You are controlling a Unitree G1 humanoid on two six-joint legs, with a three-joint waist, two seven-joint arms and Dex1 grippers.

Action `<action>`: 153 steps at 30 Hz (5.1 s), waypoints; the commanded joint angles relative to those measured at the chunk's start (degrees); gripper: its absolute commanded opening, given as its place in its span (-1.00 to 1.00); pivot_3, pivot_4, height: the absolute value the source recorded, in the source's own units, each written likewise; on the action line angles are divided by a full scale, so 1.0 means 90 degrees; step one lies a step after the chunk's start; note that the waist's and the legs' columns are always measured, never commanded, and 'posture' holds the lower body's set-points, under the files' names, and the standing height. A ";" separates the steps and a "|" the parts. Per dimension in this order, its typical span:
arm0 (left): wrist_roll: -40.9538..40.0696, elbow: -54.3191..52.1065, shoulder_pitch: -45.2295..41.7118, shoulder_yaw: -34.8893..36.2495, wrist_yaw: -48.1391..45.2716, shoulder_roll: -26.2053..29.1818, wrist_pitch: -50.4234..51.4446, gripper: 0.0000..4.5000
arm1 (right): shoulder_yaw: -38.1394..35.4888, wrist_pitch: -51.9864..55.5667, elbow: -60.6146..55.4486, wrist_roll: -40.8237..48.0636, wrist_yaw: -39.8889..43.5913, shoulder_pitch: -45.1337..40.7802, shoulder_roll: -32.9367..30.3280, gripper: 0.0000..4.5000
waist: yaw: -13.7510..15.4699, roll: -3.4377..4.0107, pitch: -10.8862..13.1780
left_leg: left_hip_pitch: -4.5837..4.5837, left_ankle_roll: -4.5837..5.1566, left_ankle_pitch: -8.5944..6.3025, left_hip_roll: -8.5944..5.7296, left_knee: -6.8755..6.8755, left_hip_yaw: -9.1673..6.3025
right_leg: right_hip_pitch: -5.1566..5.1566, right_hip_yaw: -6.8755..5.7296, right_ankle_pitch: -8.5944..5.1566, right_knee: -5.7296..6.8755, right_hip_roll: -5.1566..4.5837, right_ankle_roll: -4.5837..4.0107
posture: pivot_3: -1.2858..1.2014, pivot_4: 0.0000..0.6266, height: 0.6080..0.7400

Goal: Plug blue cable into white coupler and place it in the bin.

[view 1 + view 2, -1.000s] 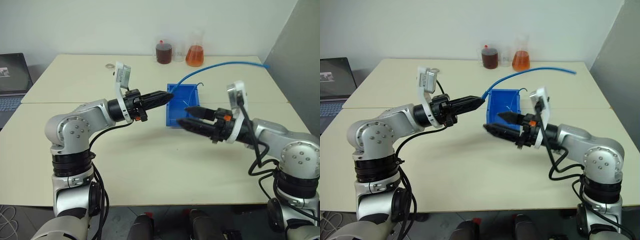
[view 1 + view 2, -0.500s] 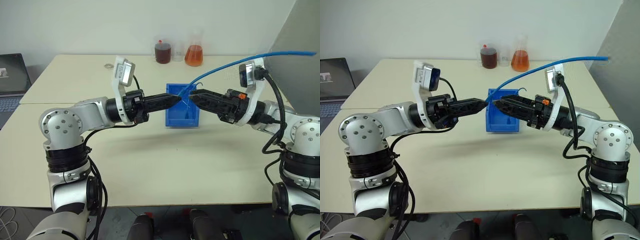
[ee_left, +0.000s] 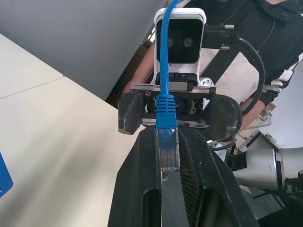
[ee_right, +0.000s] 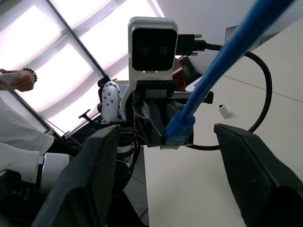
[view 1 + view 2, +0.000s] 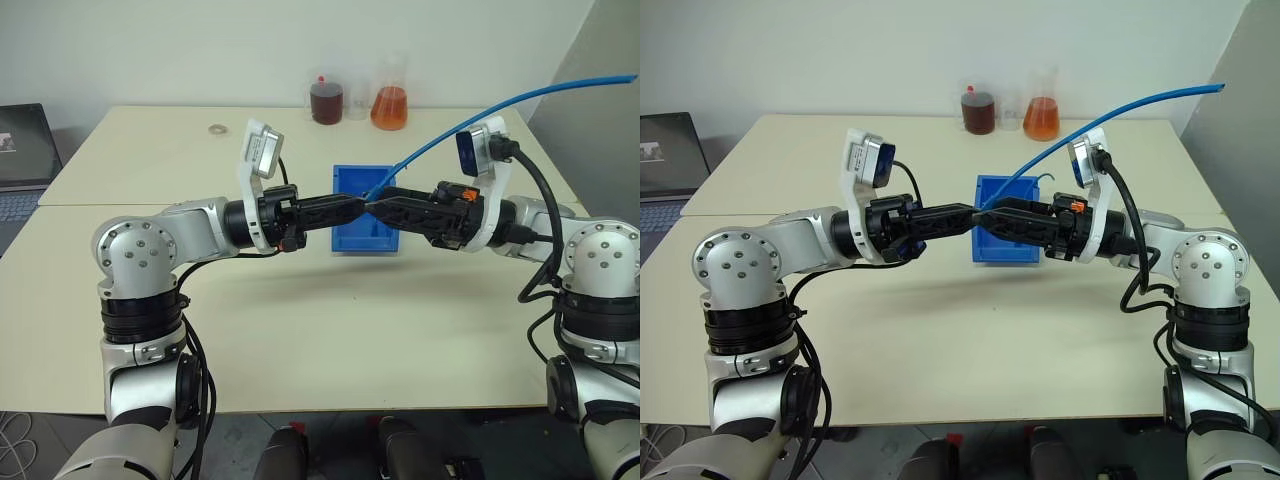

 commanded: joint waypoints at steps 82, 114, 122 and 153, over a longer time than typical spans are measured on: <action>0.6521 0.8186 0.0661 0.0092 -0.0017 0.2480 -0.8522 0.97 | 0.0181 -0.0256 0.0087 -0.1090 0.0413 -0.0173 0.0368 -0.97 | -0.0002 -0.0003 -0.0001 | -0.0003 0.0004 -0.0002 0.0000 -0.0012 0.0004 | -0.0016 -0.0008 0.0002 0.0005 -0.0006 0.0001 | 0.03 -0.52 1.00; 0.6916 0.8841 0.0199 -0.0142 -0.0146 0.2233 -0.8568 -0.12 | 0.0087 -0.0212 0.0116 -0.1131 0.0314 -0.0148 0.0303 -0.97 | -0.0031 -0.0003 -0.0001 | 0.0000 0.0004 -0.0002 0.0000 -0.0006 0.0001 | -0.0016 -0.0008 0.0002 0.0019 -0.0006 0.0000 | 0.03 -0.52 1.00; 0.6876 0.8813 0.0305 -0.0129 -0.0151 0.2209 -0.8602 -0.65 | 0.0104 -0.0250 0.0229 -0.1221 0.0376 -0.0222 0.0305 -0.97 | -0.0047 -0.0003 -0.0001 | 0.0004 0.0004 -0.0002 0.0002 -0.0005 0.0002 | -0.0016 -0.0006 0.0002 0.0024 -0.0003 0.0000 | 0.03 -0.52 1.00; 0.6967 0.3200 0.1067 -0.3626 -0.4518 0.0977 -0.8465 -0.65 | 0.1651 -0.1798 -0.1351 -0.3113 0.1169 0.1165 -0.0388 -0.97 | -0.0032 0.0003 -0.0002 | -0.0001 0.0006 -0.0001 0.0006 0.0010 0.0005 | -0.0012 0.0008 0.0002 0.0019 0.0017 -0.0001 | 0.03 -0.52 1.00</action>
